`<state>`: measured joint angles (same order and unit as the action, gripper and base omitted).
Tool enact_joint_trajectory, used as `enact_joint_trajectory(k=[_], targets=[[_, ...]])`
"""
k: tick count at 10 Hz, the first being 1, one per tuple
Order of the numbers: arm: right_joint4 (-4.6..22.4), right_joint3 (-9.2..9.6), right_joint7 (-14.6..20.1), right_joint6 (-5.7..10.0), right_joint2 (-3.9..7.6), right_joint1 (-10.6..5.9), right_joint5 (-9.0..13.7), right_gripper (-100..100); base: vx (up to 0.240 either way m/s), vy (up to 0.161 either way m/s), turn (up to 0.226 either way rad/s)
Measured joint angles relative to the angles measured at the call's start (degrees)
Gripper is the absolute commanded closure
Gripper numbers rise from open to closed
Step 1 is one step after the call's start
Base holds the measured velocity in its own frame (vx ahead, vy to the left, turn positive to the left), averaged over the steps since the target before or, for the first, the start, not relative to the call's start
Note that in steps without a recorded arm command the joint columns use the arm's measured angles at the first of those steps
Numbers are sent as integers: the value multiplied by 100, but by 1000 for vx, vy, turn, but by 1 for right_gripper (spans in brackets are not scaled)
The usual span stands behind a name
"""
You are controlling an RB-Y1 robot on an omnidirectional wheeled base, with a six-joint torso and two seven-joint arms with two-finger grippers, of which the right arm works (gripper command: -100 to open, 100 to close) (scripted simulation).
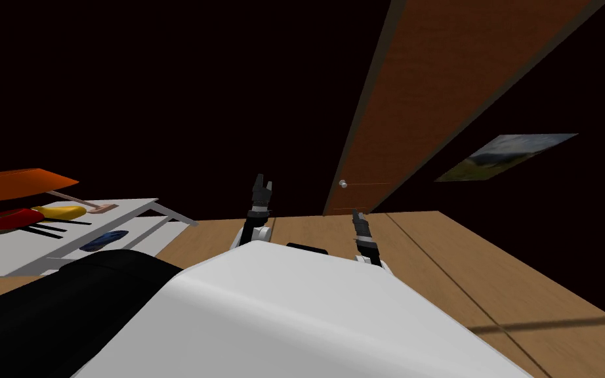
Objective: Pull the door open
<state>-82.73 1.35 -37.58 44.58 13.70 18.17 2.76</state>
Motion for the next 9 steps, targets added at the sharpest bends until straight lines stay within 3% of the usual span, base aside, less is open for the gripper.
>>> enact_joint_trajectory(k=[9], targets=[[1227,-67,-882,372,271,-280,-40,-100,93,-39,74]])
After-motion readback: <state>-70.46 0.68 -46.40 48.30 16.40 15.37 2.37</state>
